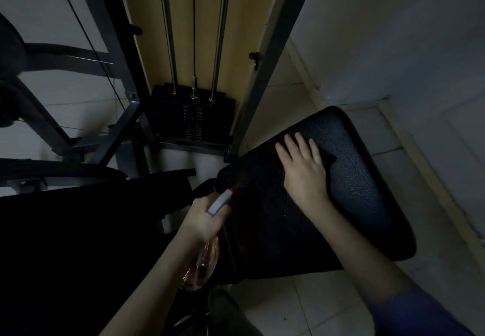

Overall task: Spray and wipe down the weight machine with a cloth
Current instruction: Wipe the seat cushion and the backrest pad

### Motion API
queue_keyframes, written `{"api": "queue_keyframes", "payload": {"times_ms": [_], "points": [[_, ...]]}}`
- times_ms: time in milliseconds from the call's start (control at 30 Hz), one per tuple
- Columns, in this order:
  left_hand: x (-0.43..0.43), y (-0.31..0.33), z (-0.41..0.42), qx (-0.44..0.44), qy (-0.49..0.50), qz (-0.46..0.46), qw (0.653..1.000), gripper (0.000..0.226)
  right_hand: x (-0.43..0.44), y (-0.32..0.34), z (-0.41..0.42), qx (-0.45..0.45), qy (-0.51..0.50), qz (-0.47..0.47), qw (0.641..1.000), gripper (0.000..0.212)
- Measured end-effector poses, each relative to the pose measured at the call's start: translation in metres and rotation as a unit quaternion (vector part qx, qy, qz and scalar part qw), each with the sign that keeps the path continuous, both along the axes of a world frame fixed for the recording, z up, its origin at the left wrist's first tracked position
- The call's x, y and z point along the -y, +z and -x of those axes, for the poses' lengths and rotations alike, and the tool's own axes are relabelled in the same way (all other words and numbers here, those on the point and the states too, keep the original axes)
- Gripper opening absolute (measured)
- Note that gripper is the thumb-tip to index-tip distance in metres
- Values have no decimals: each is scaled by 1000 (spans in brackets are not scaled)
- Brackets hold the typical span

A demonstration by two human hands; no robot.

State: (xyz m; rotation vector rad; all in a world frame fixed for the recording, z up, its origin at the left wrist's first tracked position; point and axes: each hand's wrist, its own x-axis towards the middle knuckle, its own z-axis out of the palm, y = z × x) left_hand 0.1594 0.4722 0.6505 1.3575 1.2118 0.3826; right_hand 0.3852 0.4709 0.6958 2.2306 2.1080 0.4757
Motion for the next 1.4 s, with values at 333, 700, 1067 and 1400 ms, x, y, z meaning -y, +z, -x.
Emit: {"api": "queue_keyframes", "payload": {"times_ms": [333, 700, 1067, 1400], "points": [[17, -10, 12, -23, -101, 18, 994, 21, 5, -2, 1, -15, 18, -5, 1000, 55], [31, -17, 11, -8, -185, 44, 982, 28, 40, -13, 13, -28, 10, 15, 999, 55], [32, -12, 29, -43, -195, -9, 980, 39, 43, -35, 45, -38, -62, 17, 997, 64], [38, -19, 33, -46, -196, -20, 979, 41, 117, -39, 25, -6, 52, 78, 996, 51]]}}
